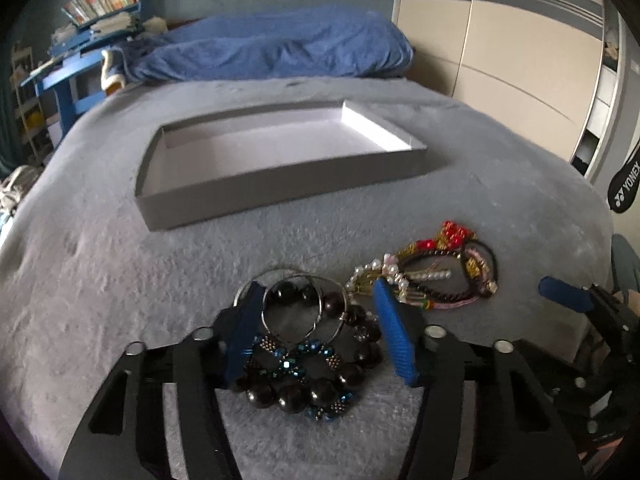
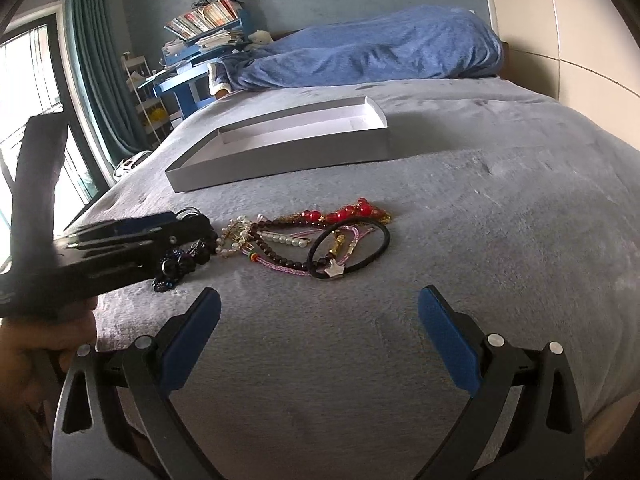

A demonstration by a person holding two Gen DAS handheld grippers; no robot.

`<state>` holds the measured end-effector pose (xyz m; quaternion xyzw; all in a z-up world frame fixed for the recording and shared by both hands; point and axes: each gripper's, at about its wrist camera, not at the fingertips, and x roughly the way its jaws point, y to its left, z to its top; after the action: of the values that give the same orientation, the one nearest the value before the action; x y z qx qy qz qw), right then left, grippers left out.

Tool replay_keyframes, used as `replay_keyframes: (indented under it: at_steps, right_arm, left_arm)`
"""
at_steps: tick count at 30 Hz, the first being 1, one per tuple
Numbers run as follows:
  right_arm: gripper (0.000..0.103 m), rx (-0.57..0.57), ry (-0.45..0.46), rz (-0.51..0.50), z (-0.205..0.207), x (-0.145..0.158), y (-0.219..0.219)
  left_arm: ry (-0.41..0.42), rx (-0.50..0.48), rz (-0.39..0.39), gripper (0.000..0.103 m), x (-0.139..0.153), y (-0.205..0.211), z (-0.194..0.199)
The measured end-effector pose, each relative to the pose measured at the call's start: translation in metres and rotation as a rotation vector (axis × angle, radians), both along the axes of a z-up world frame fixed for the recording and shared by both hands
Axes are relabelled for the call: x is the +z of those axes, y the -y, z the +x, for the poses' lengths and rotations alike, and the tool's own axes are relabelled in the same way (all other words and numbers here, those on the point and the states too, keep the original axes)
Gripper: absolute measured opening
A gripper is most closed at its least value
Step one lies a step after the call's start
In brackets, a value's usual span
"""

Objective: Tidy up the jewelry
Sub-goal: 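Lower the left gripper onto the silver hoop earrings and close, then close the right gripper on the black hair tie while the left gripper holds the hoops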

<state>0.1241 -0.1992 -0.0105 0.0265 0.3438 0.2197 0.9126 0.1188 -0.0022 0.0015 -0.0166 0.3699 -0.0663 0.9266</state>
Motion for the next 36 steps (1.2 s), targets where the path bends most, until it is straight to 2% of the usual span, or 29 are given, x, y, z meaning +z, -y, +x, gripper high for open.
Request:
replay_keyframes:
  at_steps: [3,7,8,9,10,26,34,36]
  right_arm:
    - [0.097,-0.003,-0.002,0.003,0.001,0.0,0.001]
    - [0.097,-0.003,-0.003,0.004,0.001,0.0,0.001]
    - [0.097,-0.003,-0.003,0.004,0.001,0.0,0.0]
    - [0.097,-0.004,-0.003,0.005,0.001,0.0,0.0]
    - [0.097,-0.005,-0.003,0.006,0.001,0.0,0.0]
    - [0.097,-0.02,-0.027,0.031,0.021,0.002,0.005]
    - [0.084,-0.011,-0.068,0.018,0.038,-0.002,0.003]
    - [0.084,-0.007,-0.074,0.005,0.041,-0.004,0.002]
  left_arm:
    - [-0.021,-0.002,0.0,0.052,-0.003,-0.002,0.004]
    - [-0.032,-0.003,-0.01,0.044,-0.006,-0.004,0.005]
    - [-0.03,-0.005,-0.014,0.035,-0.005,-0.005,0.005]
    - [-0.029,-0.011,-0.02,0.009,-0.004,-0.005,0.004]
    - [-0.027,0.003,-0.007,0.006,-0.004,-0.006,0.003]
    - [0.115,-0.027,-0.108,0.005,0.031,-0.018,-0.026]
    - [0.154,0.005,-0.141,0.005,0.042,-0.034,-0.033]
    - [0.163,0.022,-0.148,0.005,0.046,-0.041,-0.034]
